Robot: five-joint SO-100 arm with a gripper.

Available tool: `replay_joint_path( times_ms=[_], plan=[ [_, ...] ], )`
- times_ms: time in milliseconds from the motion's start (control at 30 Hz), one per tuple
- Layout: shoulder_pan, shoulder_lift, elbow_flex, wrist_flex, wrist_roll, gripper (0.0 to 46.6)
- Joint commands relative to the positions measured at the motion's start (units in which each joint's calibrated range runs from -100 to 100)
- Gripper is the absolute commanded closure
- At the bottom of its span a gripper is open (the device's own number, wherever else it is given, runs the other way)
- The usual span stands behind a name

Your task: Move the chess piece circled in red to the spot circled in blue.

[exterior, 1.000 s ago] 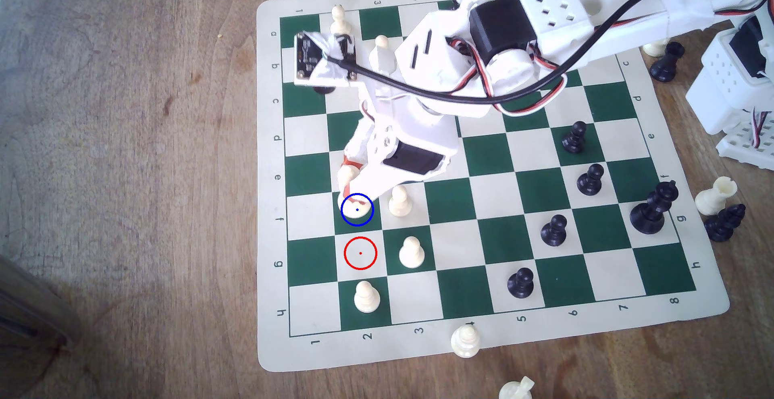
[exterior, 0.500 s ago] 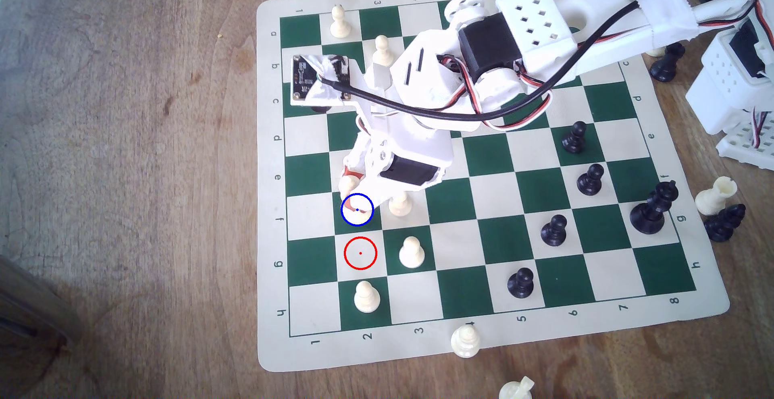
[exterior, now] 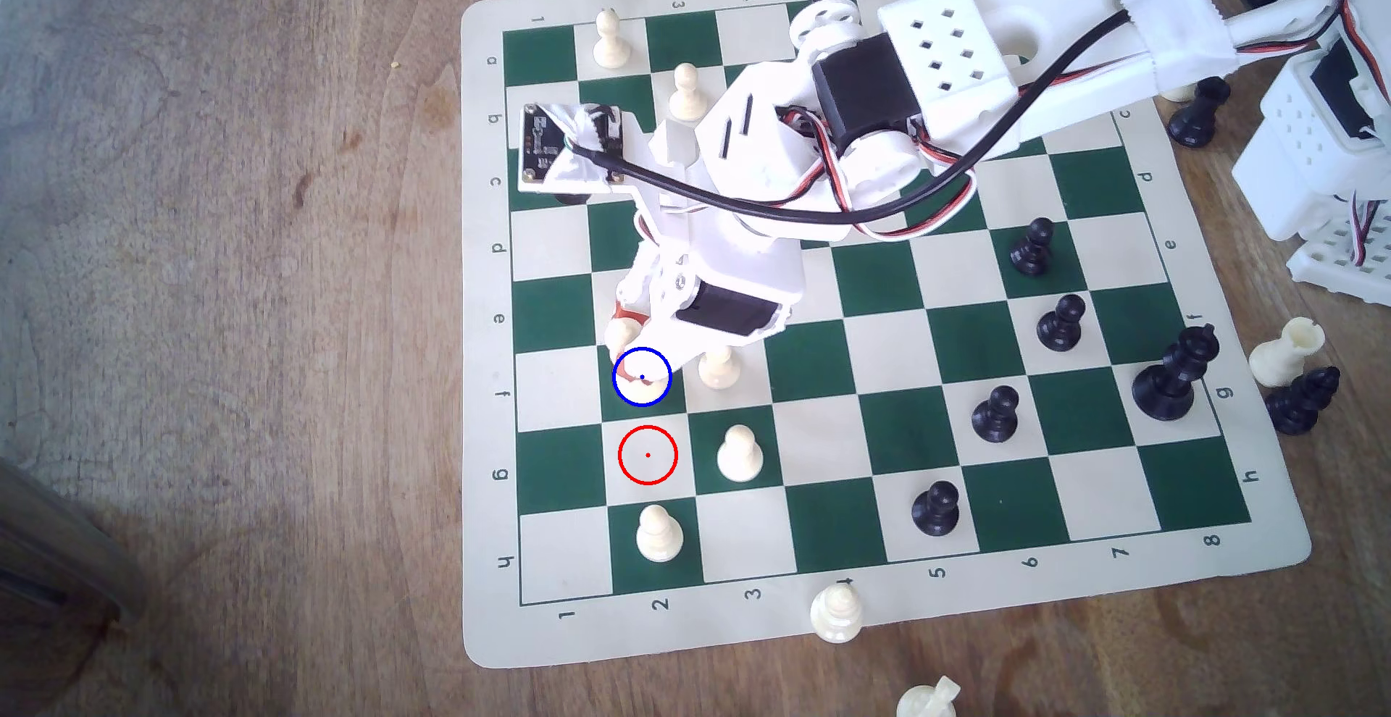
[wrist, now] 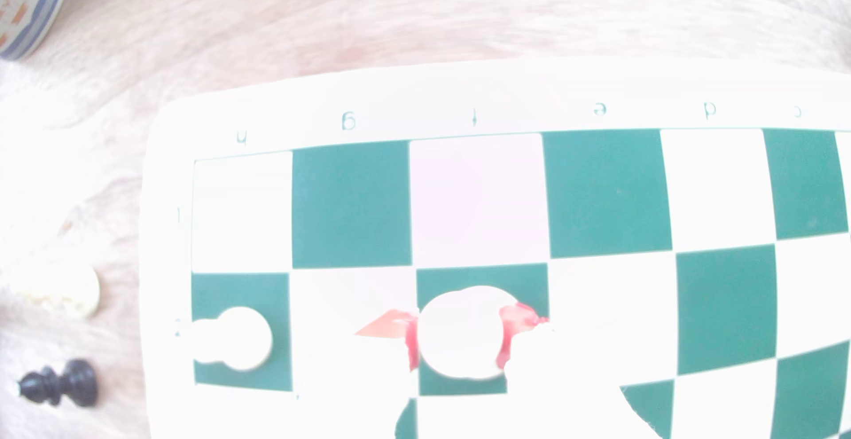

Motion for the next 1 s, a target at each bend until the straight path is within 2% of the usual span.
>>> replay_joint_path(
  times_ms=[0,300,600,733,800,967],
  plan=[
    [0.91,-3.69,1.18,-0.52,0.29,29.8],
    [0.98,-7.94,2.00,-0.52,0.20,29.0],
    [0.44,-22.11,4.99,2.75,0.39,28.5],
    [-1.44,-32.13,15.69,0.62,0.59,28.6],
    [-2.38,-40.62,29.47,-5.52,1.32,29.0],
    [-0.50,-53.61,50.77,-15.18,3.27,29.1]
  ],
)
